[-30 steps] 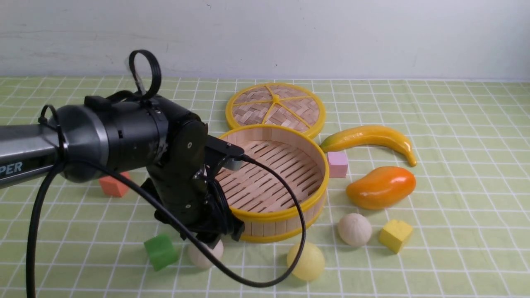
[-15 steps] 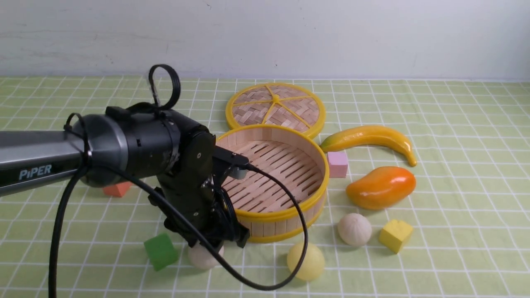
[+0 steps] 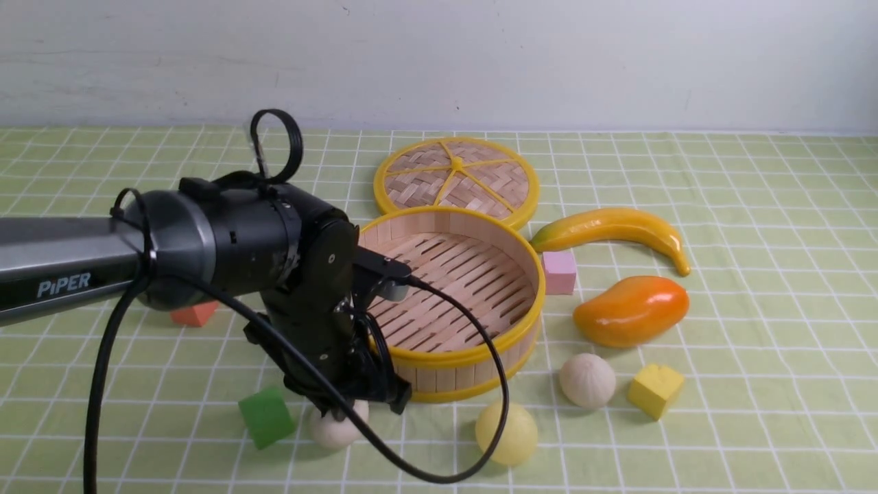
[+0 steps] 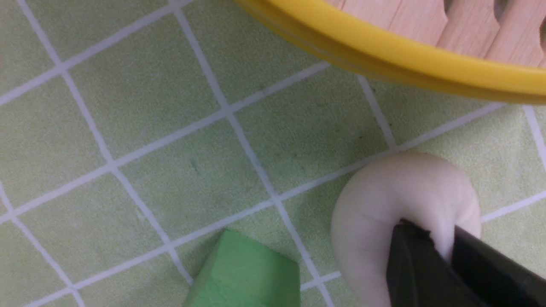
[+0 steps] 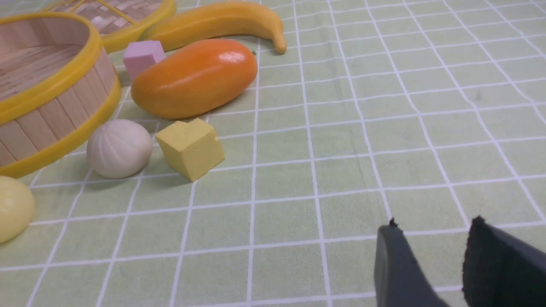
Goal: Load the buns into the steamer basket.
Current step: Use the left arm to grab a steamed stuffed bun, then use the left arm to put the steamed stuffed bun into the steamer
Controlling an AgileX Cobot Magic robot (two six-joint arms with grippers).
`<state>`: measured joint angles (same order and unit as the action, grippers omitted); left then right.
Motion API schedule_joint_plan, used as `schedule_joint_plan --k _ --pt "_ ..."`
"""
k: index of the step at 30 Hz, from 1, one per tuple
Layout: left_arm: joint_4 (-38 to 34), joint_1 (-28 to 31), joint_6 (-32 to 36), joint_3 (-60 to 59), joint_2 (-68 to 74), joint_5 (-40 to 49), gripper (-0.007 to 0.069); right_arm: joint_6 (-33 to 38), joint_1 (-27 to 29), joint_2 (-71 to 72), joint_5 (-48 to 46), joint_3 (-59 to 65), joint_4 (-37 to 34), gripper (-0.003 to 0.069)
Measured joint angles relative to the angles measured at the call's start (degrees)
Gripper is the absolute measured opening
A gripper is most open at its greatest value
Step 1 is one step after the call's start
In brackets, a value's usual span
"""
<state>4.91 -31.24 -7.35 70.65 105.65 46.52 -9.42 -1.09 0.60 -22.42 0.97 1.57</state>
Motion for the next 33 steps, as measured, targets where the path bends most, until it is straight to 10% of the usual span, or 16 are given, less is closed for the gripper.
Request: schedule_joint_plan --k 33 --pt "7.53 0.0 0.26 31.2 15.4 8.78 0.0015 0.0 0.0 0.0 0.0 0.0 0.0 0.0239"
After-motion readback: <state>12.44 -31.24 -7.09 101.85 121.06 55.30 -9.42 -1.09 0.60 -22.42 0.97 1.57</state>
